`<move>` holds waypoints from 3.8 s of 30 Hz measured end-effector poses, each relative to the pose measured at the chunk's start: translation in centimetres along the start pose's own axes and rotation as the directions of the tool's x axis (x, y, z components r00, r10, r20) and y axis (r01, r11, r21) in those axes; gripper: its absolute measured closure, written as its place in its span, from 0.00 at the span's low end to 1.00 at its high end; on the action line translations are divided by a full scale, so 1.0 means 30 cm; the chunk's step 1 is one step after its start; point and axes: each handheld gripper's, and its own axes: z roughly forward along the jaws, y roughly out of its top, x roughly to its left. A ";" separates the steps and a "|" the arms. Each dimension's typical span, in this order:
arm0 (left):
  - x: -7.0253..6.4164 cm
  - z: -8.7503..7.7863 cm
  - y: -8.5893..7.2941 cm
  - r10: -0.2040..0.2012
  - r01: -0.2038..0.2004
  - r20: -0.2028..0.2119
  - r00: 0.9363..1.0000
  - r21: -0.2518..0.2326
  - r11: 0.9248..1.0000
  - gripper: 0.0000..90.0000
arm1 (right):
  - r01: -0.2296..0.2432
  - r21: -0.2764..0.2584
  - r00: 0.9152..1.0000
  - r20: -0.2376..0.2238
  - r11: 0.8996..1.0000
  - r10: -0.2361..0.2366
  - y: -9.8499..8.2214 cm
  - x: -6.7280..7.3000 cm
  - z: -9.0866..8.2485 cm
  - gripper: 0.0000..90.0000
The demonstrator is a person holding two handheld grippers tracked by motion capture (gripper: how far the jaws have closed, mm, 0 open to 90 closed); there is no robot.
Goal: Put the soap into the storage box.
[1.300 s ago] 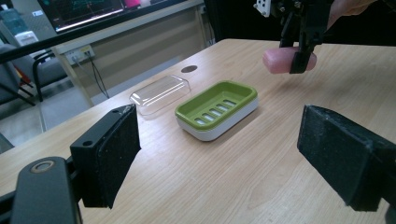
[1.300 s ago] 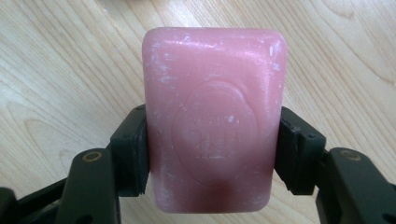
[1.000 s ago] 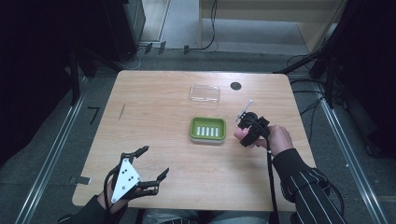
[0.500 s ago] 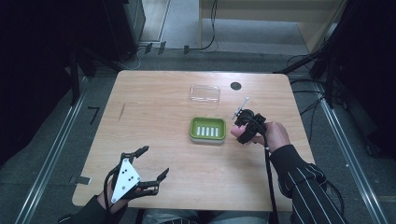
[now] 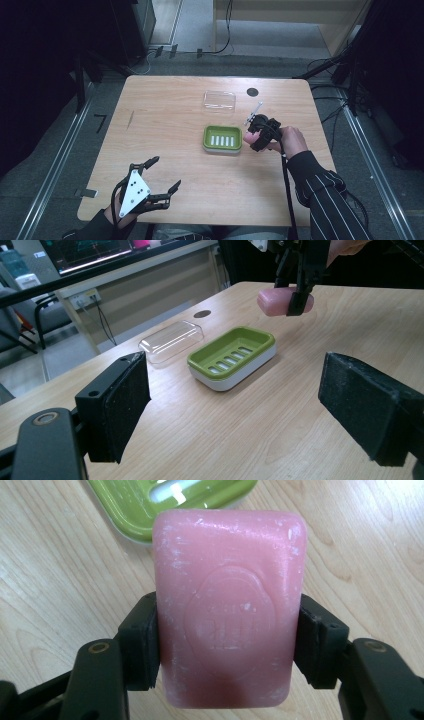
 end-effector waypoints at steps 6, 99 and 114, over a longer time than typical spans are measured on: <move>0.000 0.000 0.000 0.000 0.000 0.000 1.000 0.000 1.000 0.15 | 0.019 -0.011 1.000 0.005 1.000 -0.019 0.015 -0.001 -0.007 0.43; 0.001 0.002 -0.002 -0.002 0.002 -0.004 1.000 0.009 1.000 0.15 | 0.262 -0.137 0.964 -0.013 0.955 -0.266 0.275 0.069 0.010 0.43; 0.002 0.001 -0.003 -0.003 0.003 -0.005 1.000 0.006 1.000 0.15 | 0.307 -0.148 0.948 -0.045 0.940 -0.317 0.292 0.061 0.054 0.43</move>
